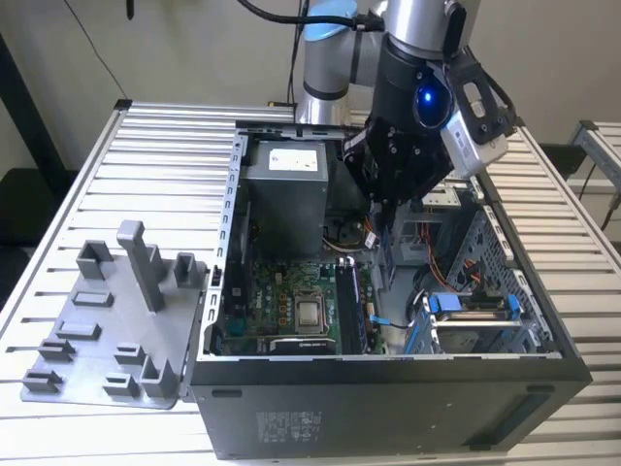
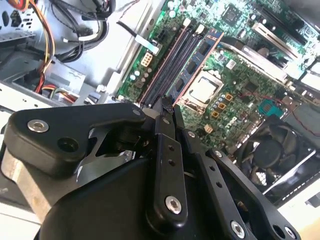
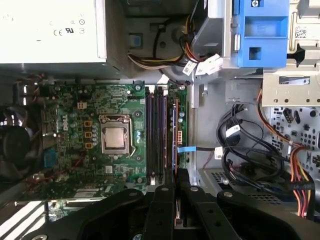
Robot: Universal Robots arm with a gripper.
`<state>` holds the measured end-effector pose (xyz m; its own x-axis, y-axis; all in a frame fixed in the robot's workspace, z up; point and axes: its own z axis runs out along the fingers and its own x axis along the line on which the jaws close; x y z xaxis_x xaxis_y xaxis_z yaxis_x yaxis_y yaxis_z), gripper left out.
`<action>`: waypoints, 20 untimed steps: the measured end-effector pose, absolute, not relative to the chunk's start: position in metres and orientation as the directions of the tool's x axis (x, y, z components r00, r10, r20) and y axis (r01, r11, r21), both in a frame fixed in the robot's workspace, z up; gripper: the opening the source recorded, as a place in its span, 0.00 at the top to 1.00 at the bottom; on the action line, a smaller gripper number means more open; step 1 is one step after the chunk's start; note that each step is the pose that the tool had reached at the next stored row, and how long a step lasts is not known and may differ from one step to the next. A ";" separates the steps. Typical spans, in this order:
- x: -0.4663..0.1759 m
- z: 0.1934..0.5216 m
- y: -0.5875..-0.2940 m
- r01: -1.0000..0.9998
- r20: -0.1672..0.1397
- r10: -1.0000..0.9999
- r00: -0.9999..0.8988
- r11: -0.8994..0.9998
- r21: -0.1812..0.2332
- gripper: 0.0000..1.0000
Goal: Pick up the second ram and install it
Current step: 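Insert the second ram into the second slot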
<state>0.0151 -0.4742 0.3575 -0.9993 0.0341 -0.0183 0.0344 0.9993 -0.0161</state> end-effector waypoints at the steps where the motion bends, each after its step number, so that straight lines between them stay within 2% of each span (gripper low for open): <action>1: 0.015 0.356 -0.476 0.034 -0.018 0.034 -0.999 0.999 -0.016 0.86; 20: 0.015 0.349 -0.479 0.035 -0.018 0.034 -0.999 0.999 -0.016 0.86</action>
<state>0.0151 -0.4786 0.3493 -0.9992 0.0344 -0.0182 0.0347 0.9993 -0.0156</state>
